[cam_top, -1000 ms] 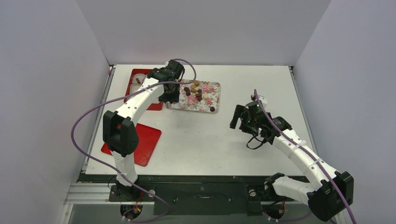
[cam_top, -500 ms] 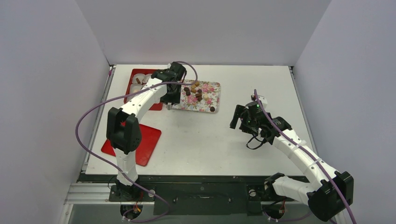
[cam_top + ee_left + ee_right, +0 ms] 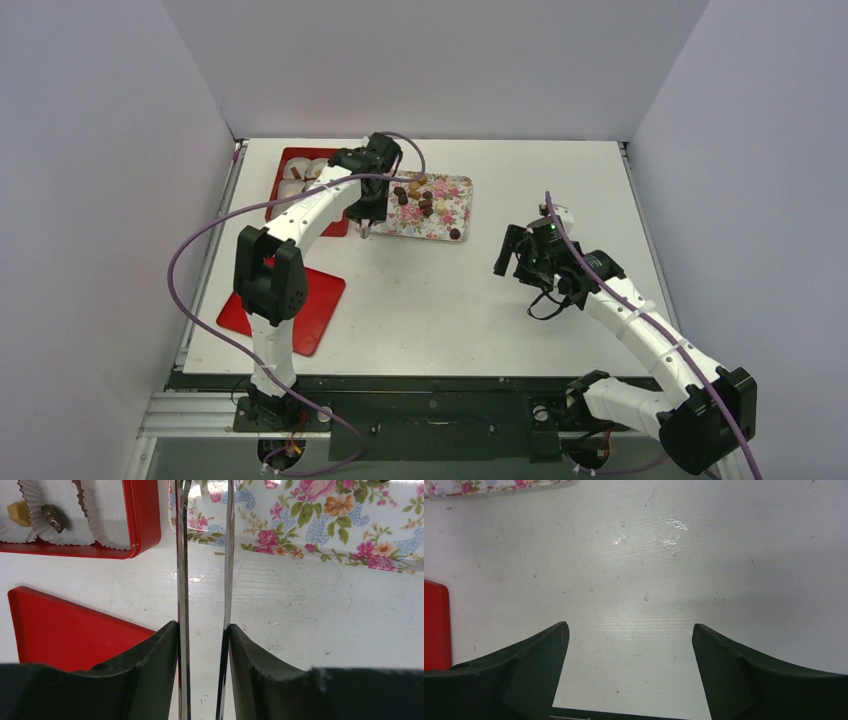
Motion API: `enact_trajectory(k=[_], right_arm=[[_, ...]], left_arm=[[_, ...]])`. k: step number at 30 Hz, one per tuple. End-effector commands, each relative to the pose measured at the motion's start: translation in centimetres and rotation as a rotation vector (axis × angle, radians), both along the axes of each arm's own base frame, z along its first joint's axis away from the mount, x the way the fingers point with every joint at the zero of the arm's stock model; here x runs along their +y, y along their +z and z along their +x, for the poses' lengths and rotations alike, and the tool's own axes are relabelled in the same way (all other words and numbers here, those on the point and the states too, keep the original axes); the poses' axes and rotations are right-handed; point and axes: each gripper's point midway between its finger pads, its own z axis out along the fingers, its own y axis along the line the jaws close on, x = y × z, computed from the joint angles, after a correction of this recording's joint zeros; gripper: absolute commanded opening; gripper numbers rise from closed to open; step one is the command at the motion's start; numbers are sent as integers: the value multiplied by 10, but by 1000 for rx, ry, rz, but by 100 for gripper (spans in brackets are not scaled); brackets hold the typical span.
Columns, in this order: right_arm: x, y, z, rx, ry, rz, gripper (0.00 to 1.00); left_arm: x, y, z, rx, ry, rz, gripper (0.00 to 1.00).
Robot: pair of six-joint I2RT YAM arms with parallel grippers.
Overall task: Pack the chocolate
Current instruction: Pick up the fake chocolate from the plate.
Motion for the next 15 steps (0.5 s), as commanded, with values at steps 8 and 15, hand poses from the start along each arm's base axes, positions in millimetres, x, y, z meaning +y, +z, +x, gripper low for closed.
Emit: enact_trajectory(k=[8, 15], right_arm=[[-3, 6, 8, -39, -29, 7, 89], [-4, 8, 7, -44, -31, 8, 89]], left_arm=[[-1, 21, 16, -77, -4, -4, 28], [-2, 41, 11, -105, -12, -19, 25]])
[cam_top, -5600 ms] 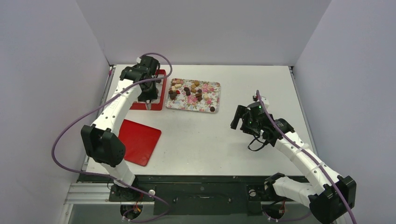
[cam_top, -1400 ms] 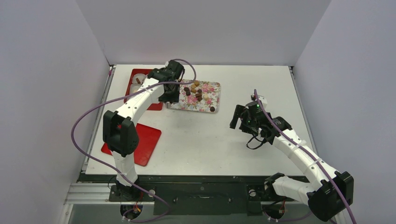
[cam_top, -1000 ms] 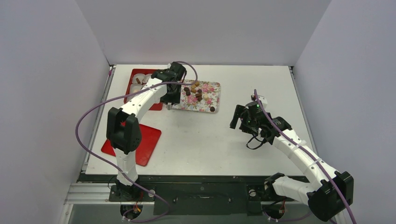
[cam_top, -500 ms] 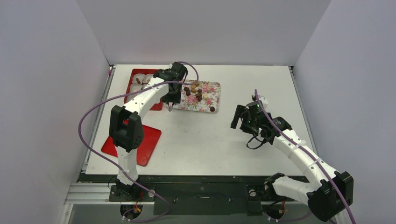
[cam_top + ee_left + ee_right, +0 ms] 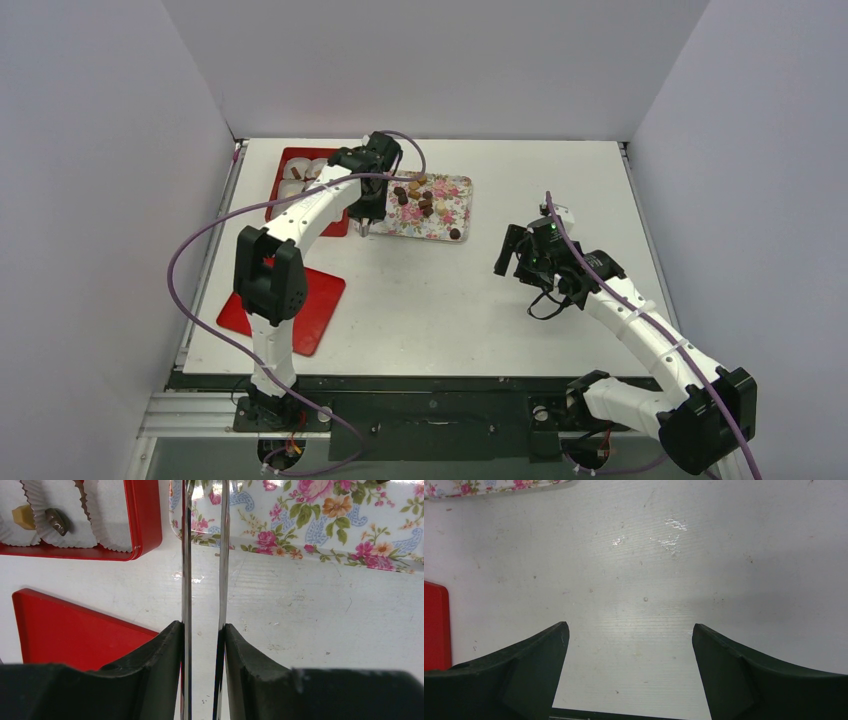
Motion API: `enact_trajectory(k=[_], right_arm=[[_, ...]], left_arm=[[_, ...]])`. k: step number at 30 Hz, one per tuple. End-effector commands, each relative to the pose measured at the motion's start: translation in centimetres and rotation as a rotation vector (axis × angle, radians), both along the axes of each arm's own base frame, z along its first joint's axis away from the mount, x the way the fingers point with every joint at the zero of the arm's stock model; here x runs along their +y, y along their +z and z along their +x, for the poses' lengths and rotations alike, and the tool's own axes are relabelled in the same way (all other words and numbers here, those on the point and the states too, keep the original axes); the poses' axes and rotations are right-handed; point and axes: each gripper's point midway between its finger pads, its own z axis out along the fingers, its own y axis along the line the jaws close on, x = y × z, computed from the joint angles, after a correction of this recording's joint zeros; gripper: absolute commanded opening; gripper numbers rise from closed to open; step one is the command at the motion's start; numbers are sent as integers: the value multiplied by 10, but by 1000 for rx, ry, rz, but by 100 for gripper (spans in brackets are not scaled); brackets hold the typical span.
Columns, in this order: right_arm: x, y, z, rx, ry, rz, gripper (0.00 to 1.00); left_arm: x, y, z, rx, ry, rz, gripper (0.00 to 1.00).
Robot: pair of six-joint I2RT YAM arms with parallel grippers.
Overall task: Pack the chocolate
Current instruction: Pick up the fake chocolate from the plate.
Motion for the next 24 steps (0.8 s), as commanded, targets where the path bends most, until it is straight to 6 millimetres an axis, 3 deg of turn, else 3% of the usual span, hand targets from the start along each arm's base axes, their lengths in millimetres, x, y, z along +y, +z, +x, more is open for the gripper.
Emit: enact_trajectory(k=[1, 16, 24], right_arm=[[-3, 8, 6, -46, -27, 9, 89], [-6, 11, 3, -60, -38, 15, 89], [-6, 10, 2, -56, -34, 14, 89]], left_arm=[[-2, 42, 9, -106, -4, -27, 25], [-2, 69, -1, -148, -9, -52, 25], [6, 105, -4, -213, 6, -54, 25]])
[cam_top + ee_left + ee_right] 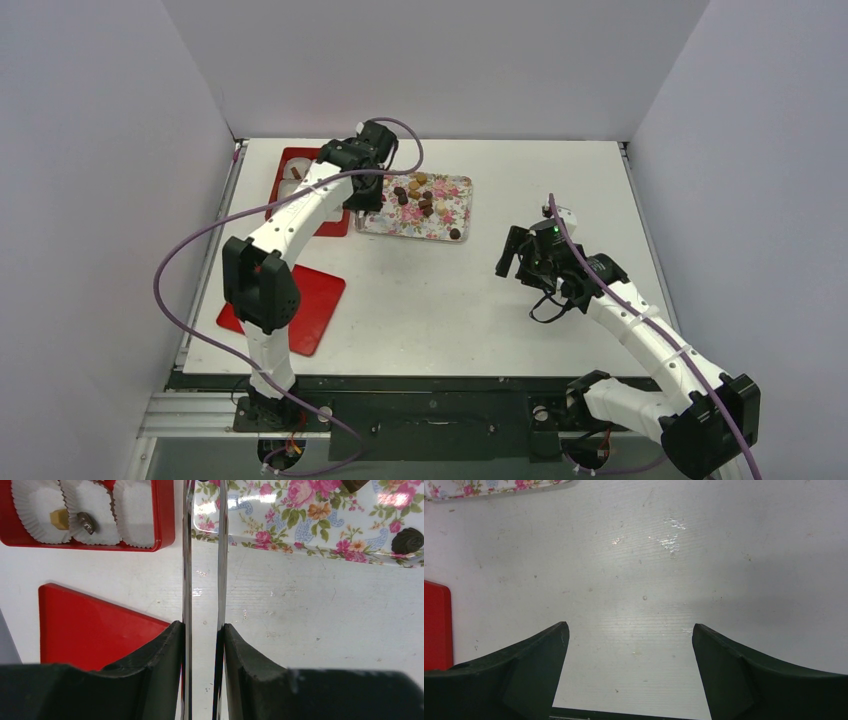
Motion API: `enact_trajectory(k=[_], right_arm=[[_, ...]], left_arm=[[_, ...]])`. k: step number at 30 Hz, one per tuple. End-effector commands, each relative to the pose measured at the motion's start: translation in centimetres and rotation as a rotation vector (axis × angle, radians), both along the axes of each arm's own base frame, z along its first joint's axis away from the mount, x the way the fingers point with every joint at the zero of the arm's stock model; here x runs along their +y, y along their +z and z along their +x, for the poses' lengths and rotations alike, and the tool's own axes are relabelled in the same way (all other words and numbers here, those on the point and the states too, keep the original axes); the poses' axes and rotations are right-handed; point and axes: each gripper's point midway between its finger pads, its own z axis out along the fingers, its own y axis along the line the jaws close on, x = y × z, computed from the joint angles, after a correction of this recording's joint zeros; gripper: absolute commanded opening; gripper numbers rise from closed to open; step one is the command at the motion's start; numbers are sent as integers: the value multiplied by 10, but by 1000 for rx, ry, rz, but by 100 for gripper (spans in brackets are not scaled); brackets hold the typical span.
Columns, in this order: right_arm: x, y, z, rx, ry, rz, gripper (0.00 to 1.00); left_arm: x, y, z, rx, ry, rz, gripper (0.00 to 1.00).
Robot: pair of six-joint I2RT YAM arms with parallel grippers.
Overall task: Pack the chocolate
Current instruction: Pick up the fake chocolate from the plate, then place the fake chocolate in the packing box.
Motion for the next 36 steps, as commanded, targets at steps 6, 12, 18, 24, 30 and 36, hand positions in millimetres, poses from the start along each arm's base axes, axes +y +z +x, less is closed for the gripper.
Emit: enact_trajectory(k=[6, 12, 18, 24, 30, 36], right_arm=[[-2, 8, 6, -42, -22, 10, 89], [0, 6, 6, -38, -14, 15, 89], [0, 4, 5, -35, -12, 16, 89], [0, 4, 5, -34, -13, 17, 89], [0, 4, 5, -34, -14, 18, 89], [0, 2, 4, -32, -16, 17, 89]], left_arm=[[25, 95, -2, -200, 51, -25, 26], [52, 92, -6, -180, 104, -22, 26], [74, 70, -8, -116, 129, -20, 27], [80, 44, -11, -57, 131, -13, 27], [79, 26, -13, -23, 128, -16, 27], [80, 21, -17, -11, 125, -15, 27]])
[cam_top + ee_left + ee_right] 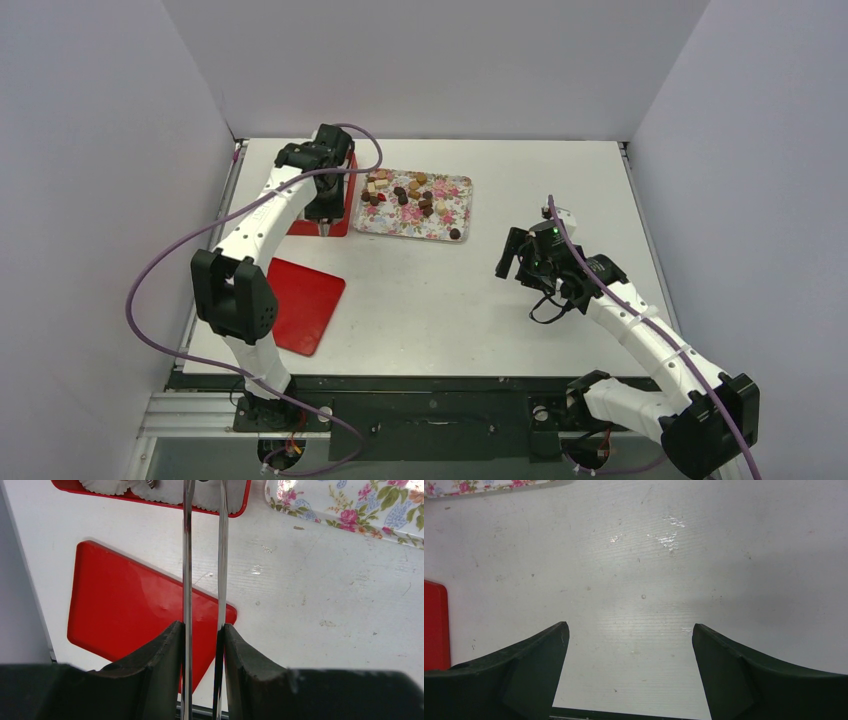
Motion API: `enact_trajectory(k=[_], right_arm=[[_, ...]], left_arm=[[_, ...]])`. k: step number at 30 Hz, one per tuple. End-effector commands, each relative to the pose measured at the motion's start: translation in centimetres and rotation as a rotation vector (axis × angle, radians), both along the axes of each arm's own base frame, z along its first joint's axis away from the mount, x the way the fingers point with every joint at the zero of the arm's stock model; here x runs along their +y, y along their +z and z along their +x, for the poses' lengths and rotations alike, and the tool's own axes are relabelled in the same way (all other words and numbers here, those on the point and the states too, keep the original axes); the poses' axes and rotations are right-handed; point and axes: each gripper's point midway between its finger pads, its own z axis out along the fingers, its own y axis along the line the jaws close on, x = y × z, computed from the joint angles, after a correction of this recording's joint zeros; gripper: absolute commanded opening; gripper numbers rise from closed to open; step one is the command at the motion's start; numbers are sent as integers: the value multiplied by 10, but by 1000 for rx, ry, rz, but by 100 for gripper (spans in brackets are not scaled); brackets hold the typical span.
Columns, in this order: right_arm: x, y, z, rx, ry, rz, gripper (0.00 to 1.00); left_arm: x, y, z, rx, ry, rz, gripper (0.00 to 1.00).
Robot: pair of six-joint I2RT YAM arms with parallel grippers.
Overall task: Pack the chocolate
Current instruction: Place the fake chocolate in the packing box.
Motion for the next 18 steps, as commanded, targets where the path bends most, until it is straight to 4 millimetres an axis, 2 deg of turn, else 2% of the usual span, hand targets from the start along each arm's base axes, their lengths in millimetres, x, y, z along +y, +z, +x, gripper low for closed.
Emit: enact_trajectory(k=[1, 18], right_arm=[[0, 6, 6, -39, -16, 20, 89], [0, 6, 7, -41, -19, 20, 89]], left_arm=[[-1, 16, 6, -78, -5, -33, 27], [-2, 16, 4, -78, -6, -35, 30]])
